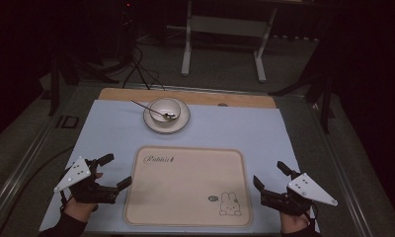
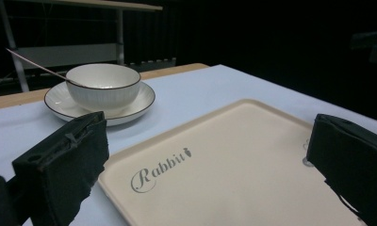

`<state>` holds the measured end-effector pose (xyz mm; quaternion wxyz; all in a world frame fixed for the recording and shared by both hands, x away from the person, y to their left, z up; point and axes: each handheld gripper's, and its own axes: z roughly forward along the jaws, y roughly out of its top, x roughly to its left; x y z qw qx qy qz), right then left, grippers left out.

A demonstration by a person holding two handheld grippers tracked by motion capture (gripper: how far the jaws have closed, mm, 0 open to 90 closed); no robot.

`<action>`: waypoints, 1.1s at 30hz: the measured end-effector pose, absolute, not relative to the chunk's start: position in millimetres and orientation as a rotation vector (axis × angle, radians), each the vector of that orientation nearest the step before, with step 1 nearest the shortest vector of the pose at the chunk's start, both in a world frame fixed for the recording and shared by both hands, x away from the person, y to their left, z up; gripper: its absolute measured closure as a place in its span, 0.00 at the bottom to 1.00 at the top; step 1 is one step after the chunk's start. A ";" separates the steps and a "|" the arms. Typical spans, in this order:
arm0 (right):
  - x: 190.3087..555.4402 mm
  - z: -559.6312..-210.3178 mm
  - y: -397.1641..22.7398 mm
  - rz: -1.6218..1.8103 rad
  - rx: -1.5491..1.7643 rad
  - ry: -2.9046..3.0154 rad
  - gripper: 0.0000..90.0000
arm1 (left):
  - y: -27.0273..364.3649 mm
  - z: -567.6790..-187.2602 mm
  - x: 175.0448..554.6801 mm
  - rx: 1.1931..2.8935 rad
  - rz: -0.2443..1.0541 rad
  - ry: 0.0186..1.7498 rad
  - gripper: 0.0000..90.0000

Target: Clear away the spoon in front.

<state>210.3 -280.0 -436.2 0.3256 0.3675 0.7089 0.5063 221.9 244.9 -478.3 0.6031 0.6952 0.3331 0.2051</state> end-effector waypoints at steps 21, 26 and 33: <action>206.3 -436.0 -275.9 1.332 0.949 1.865 0.13 | 219.9 -436.9 218.4 1.738 0.369 0.613 0.00; 205.0 -435.4 -274.8 1.340 0.928 1.866 0.13 | 214.5 -421.5 233.0 1.745 0.371 0.601 0.00; 204.8 -435.1 -275.0 1.351 0.921 1.867 0.13 | 206.4 -407.3 252.7 1.756 0.385 0.607 0.00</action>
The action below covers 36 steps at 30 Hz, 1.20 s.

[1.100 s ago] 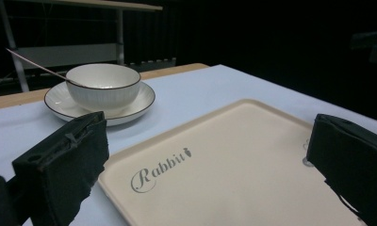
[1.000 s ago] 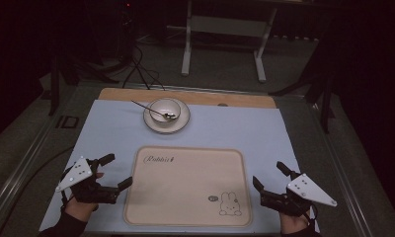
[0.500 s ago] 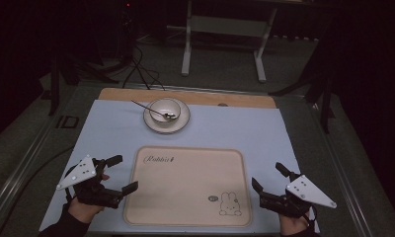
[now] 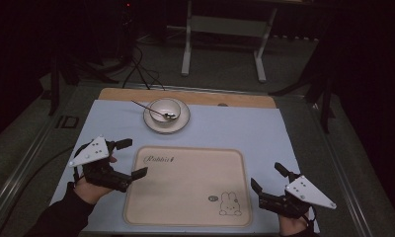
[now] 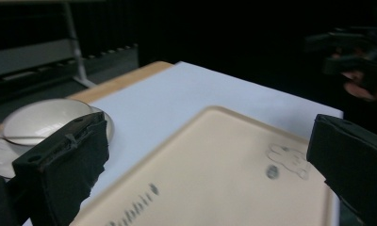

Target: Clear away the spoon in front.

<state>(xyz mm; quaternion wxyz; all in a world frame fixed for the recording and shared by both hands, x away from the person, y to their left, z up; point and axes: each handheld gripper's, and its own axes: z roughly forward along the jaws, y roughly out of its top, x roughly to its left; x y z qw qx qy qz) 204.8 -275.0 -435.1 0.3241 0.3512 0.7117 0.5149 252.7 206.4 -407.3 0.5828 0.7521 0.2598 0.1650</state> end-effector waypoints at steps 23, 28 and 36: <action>204.5 -435.3 -273.6 1.360 0.913 1.878 0.13 | 216.7 -410.0 341.6 1.692 0.457 0.874 0.00; 204.8 -435.5 -273.5 1.362 0.914 1.882 0.13 | 221.1 -423.7 362.6 1.665 0.454 0.961 0.00; 205.5 -436.1 -273.3 1.363 0.917 1.889 0.13 | 232.4 -439.6 384.7 1.609 0.431 1.062 0.01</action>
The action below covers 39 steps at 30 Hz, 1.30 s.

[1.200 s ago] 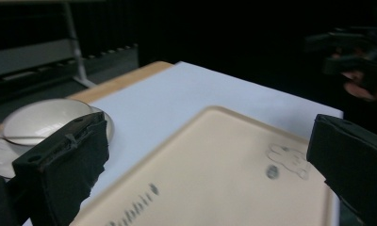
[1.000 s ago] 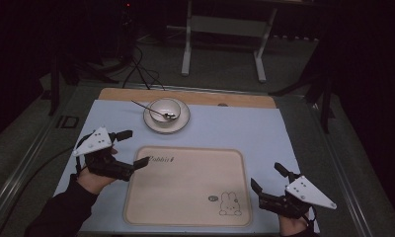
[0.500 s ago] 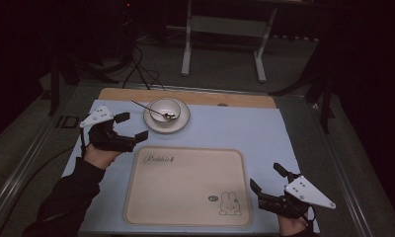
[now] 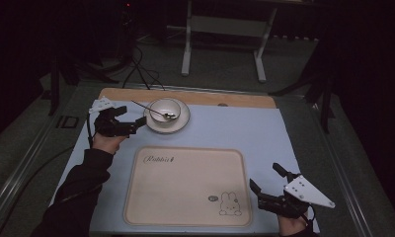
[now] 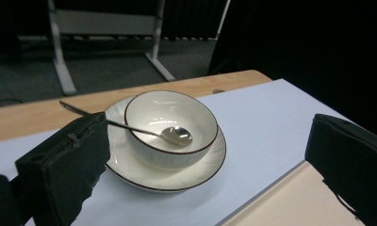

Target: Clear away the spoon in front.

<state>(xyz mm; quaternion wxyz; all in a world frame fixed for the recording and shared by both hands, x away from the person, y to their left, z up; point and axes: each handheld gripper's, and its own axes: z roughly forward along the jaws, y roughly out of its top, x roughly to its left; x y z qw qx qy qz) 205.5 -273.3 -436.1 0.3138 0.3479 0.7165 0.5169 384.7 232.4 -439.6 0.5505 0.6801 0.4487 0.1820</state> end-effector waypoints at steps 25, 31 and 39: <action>207.0 -437.2 -273.9 1.371 0.925 1.908 0.13 | 239.5 -485.5 443.2 1.429 0.291 1.380 0.19; 207.3 -437.5 -273.8 1.370 0.926 1.910 0.13 | 242.2 -488.3 449.6 1.373 0.286 1.438 0.35; 208.2 -438.1 -274.0 1.372 0.931 1.917 0.13 | 238.6 -490.4 460.0 1.308 0.276 1.473 0.52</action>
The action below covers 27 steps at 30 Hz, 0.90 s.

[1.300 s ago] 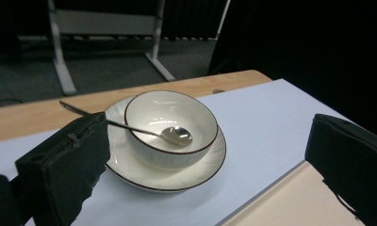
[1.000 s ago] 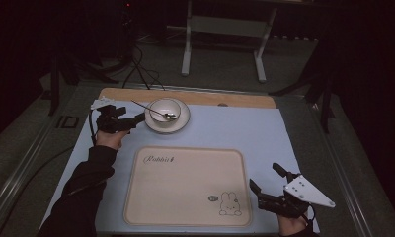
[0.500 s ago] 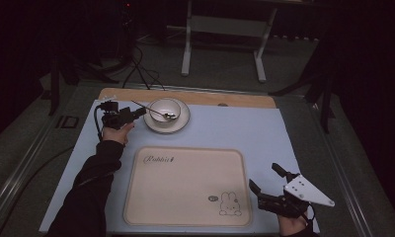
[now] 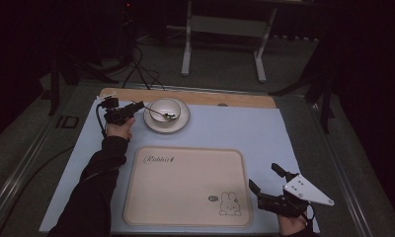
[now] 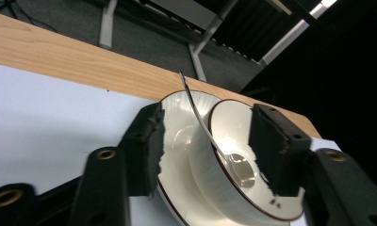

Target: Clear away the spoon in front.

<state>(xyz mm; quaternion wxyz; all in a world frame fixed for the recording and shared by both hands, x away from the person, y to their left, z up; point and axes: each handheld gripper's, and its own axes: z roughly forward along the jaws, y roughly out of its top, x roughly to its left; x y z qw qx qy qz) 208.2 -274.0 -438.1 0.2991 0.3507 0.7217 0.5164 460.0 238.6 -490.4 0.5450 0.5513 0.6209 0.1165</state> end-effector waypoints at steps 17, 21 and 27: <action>208.2 -438.4 -274.3 1.372 0.935 1.919 0.13 | 230.8 -503.0 470.8 1.246 0.254 1.495 0.79; 208.6 -438.6 -274.5 1.372 0.936 1.921 0.13 | 229.7 -501.4 470.0 1.229 0.259 1.490 0.88; 208.3 -438.5 -274.1 1.371 0.934 1.922 0.13 | 228.1 -497.4 467.2 1.216 0.257 1.462 0.95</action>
